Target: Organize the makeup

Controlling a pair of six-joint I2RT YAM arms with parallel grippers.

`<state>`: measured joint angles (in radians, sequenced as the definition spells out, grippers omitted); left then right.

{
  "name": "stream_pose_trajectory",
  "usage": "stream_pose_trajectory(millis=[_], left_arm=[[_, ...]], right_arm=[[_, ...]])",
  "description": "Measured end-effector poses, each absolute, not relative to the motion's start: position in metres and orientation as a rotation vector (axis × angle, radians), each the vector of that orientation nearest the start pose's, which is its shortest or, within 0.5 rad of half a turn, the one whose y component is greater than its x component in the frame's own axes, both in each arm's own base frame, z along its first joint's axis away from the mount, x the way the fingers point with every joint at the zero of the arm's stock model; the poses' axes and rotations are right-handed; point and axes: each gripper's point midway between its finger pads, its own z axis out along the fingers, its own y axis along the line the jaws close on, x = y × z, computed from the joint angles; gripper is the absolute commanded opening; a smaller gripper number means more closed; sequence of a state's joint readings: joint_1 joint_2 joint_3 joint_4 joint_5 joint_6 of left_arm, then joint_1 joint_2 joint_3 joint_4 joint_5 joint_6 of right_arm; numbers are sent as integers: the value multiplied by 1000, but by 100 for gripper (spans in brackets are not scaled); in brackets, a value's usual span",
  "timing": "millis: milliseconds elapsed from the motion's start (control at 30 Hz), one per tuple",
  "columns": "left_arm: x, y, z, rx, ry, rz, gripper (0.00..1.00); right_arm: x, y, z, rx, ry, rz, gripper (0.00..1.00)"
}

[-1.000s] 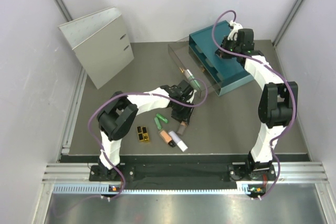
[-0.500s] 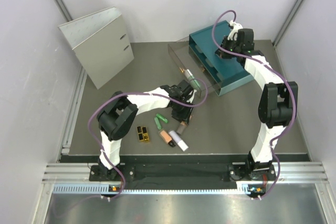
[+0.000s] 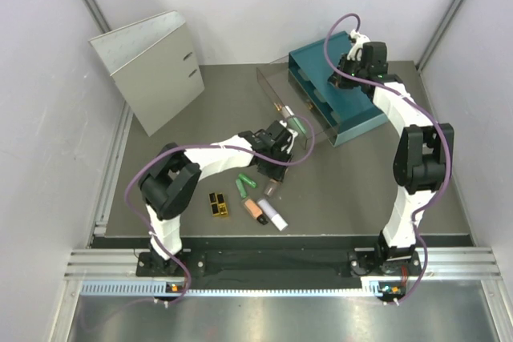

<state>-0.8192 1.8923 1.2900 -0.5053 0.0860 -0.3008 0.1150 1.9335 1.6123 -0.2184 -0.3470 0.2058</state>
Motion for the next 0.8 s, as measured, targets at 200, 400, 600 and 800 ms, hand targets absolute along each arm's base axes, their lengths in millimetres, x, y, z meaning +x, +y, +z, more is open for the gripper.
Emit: stream_pose_trajectory(millis=[200, 400, 600, 800], left_arm=[[274, -317, 55, 721, 2587, -405, 0], [286, -303, 70, 673, 2546, -304, 0], [312, -281, 105, 542, 2503, -208, 0], [362, -264, 159, 375, 2387, -170, 0]], right_arm=[[536, 132, 184, -118, 2127, 568, 0], [539, 134, 184, -120, 2129, 584, 0], [539, 135, 183, -121, 2130, 587, 0], [539, 136, 182, -124, 2129, 595, 0]])
